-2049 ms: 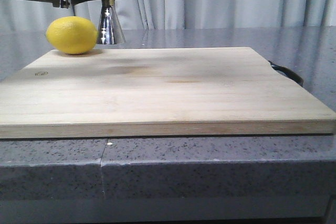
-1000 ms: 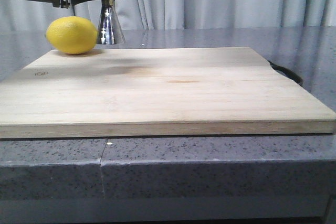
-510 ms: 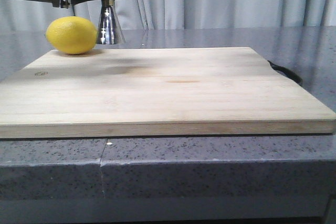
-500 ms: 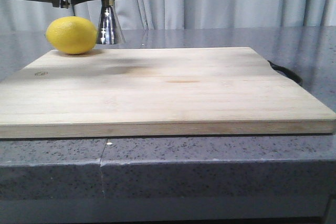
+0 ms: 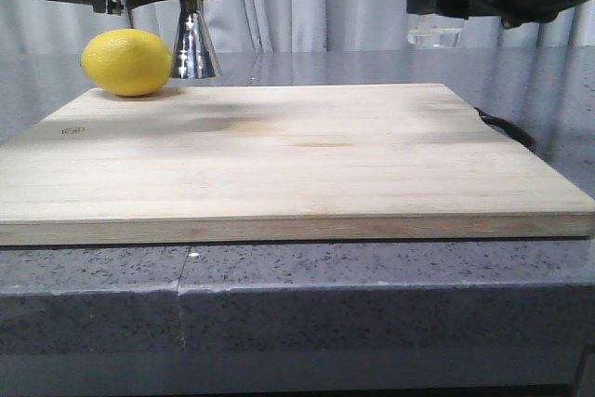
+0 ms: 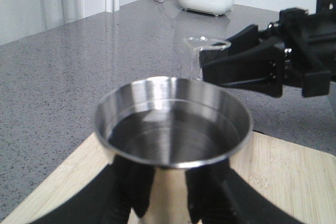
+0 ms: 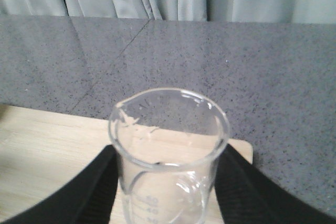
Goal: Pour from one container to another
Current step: 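Tilt the beaker upright and carry it back with the right gripper, then lower the beaker onto the board, open and lift the right gripper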
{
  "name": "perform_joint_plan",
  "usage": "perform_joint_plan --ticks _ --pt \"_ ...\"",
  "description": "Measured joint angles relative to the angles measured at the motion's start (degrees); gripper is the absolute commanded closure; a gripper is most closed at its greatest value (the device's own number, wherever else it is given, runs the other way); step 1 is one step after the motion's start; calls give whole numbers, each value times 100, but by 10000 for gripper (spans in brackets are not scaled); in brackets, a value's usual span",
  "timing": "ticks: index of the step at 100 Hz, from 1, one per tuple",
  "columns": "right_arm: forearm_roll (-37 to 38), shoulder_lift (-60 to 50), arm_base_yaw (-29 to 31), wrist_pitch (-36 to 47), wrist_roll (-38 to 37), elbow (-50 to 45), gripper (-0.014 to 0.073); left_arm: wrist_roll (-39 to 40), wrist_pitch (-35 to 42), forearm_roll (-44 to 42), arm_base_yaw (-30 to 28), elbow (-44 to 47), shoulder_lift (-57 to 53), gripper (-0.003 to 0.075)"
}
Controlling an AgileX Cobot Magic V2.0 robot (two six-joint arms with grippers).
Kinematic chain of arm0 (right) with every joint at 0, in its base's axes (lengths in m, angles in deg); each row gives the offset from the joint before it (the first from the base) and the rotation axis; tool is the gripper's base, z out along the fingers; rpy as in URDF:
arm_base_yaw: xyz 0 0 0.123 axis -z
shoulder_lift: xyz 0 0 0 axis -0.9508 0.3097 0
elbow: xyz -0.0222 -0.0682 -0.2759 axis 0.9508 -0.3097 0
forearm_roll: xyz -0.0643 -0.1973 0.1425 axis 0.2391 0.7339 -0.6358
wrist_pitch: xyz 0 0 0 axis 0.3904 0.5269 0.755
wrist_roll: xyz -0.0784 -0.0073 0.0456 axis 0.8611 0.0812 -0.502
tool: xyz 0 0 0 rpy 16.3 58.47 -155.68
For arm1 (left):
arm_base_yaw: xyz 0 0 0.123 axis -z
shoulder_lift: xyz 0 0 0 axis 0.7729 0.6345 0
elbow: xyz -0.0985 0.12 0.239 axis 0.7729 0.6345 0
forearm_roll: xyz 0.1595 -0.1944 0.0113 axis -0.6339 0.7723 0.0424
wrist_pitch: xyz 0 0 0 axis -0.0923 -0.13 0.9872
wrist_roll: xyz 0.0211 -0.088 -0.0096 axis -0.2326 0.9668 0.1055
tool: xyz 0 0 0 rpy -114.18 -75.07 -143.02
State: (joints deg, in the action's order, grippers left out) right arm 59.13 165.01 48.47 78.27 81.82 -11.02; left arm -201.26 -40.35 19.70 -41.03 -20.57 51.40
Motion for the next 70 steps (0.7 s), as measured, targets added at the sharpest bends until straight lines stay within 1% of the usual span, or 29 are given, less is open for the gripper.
perform_joint_plan --ticks 44,51,70 --pt "-19 845 0 587 -99 0 265 0 0 0 0 0 0 498" --pt "-19 902 0 626 -205 0 265 0 0 0 0 0 0 498" --pt "264 926 -23 715 -308 0 265 0 0 0 0 0 0 498"
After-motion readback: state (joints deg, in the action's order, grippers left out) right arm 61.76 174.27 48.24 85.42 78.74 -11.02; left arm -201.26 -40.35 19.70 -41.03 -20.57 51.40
